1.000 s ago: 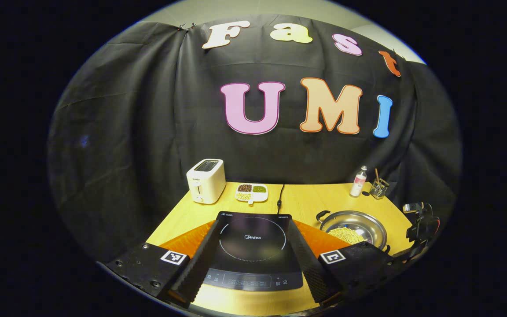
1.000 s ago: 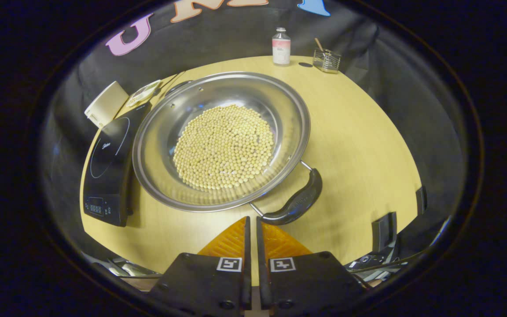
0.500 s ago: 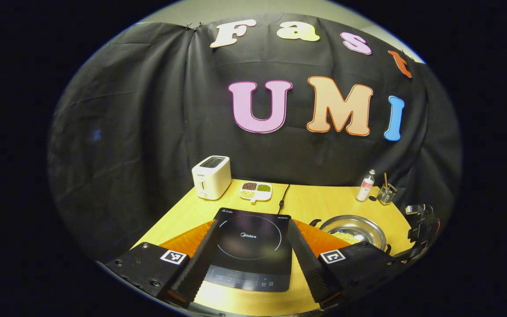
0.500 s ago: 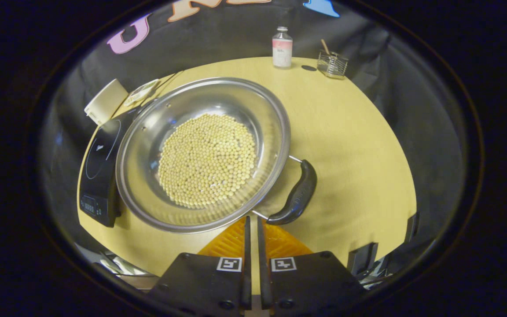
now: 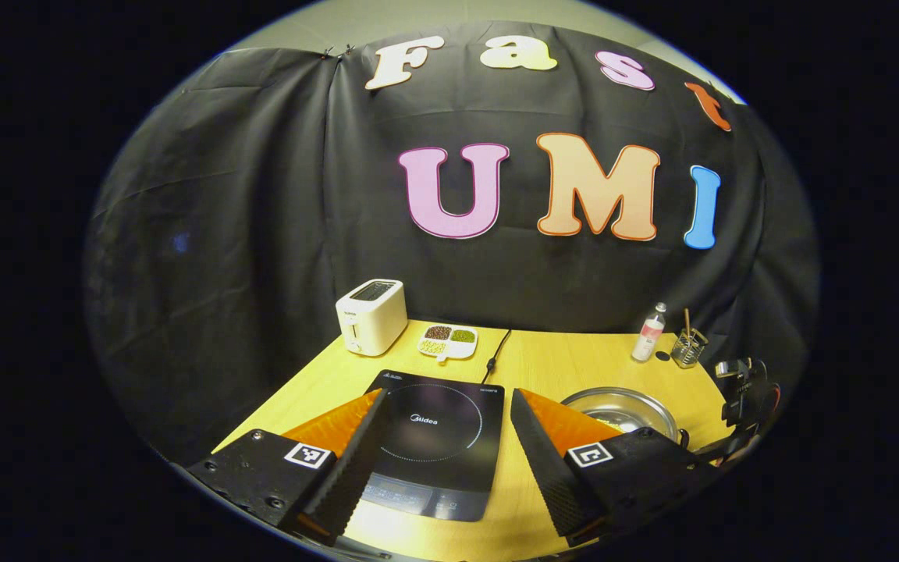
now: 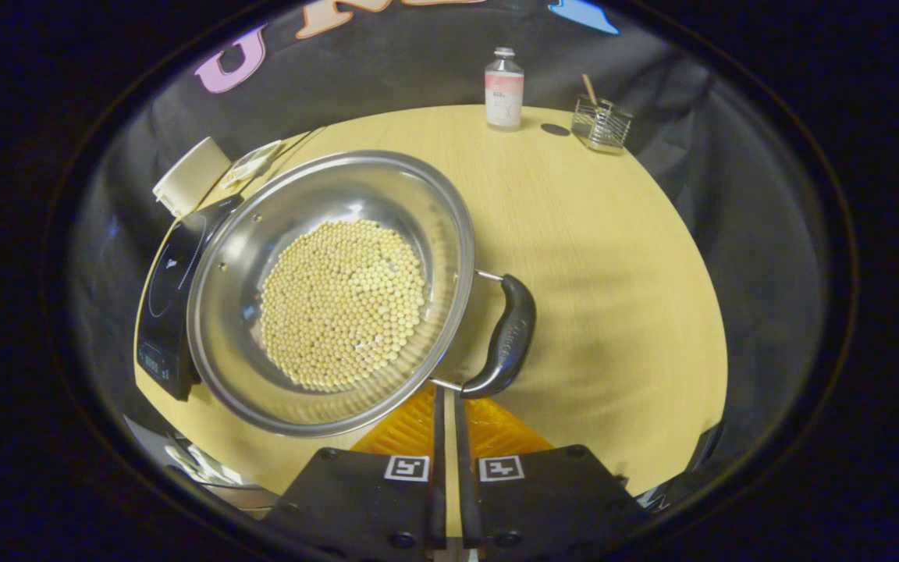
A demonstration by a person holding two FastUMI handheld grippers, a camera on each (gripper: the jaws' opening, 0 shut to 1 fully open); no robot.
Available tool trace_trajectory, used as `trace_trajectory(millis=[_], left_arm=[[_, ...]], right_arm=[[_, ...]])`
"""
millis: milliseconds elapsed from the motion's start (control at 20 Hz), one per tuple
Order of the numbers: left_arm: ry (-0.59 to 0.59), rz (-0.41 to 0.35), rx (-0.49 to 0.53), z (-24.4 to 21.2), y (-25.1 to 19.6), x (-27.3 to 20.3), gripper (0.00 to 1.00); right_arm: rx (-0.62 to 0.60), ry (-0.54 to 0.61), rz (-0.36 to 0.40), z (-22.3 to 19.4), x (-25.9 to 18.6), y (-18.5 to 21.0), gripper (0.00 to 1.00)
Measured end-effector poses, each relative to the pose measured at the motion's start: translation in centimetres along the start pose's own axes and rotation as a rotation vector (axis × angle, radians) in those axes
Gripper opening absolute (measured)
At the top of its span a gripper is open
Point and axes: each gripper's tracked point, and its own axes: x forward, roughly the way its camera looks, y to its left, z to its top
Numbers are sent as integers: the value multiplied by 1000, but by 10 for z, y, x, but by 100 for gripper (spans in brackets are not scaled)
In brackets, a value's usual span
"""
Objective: First push the handle of the pot to place it horizontally, then grasp the pot with both hands and set it on the induction cooktop.
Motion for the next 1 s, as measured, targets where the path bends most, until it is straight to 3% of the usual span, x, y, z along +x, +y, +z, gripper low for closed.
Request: trace_trajectory(millis=[450,800,1000], left_arm=[[9,39,3,0,-23,4,95],[23,39,16,-3,-35,5,95],[46,8,8,-13,-44,9,95]], right_arm=[[-43,-17,30,36,18,-21,7],[-117,3,43,23,20,-19,7],[-97,13,52,13,16,-21,7]])
